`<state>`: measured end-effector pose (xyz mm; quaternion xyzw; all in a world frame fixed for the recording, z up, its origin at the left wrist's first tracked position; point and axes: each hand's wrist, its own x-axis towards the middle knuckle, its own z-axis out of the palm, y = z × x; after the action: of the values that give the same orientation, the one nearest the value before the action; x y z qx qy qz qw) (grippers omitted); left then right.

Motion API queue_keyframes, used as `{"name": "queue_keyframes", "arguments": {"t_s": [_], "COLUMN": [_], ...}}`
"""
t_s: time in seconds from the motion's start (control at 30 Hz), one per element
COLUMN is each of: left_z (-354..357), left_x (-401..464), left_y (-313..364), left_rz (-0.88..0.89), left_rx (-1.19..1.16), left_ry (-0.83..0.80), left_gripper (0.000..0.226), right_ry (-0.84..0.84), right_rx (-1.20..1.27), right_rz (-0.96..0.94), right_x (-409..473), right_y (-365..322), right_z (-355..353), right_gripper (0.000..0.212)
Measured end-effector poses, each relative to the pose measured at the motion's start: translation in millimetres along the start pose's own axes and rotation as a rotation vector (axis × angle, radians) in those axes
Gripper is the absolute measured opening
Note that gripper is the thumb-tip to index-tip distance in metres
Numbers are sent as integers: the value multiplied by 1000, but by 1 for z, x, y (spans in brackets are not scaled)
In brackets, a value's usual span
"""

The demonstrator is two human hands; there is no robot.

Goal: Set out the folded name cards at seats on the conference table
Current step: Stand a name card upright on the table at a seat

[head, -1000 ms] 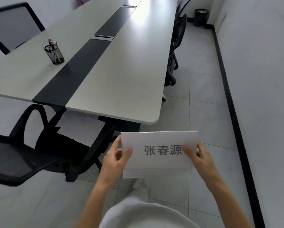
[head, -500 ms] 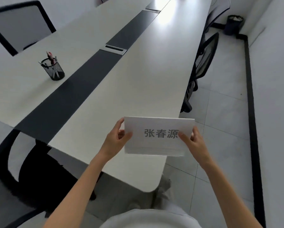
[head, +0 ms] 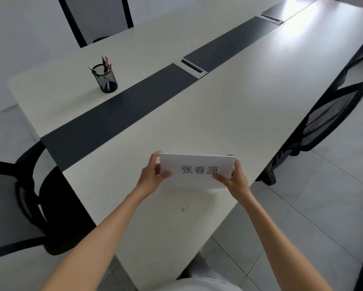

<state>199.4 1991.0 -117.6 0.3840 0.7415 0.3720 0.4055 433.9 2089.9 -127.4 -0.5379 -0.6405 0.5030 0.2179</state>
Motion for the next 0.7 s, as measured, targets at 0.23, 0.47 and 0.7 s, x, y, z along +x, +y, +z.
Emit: {"name": "queue_keyframes", "arguments": {"t_s": [0.23, 0.47, 0.7], "left_z": [-4, -21, -21], "left_x": [5, -3, 8], "left_y": [-3, 2, -1], "left_rz": [-3, 177, 132], "left_rx": [75, 59, -75], "left_ry": [-12, 156, 91], "left_gripper": [64, 43, 25], "right_ry": [-89, -79, -158], "right_rx": [-93, -199, -142], "right_rz": [-6, -163, -158], "right_x": [11, 13, 24], "right_y": [1, -17, -15], "right_z": [-10, -45, -37], "right_gripper": [83, 74, 36]}}
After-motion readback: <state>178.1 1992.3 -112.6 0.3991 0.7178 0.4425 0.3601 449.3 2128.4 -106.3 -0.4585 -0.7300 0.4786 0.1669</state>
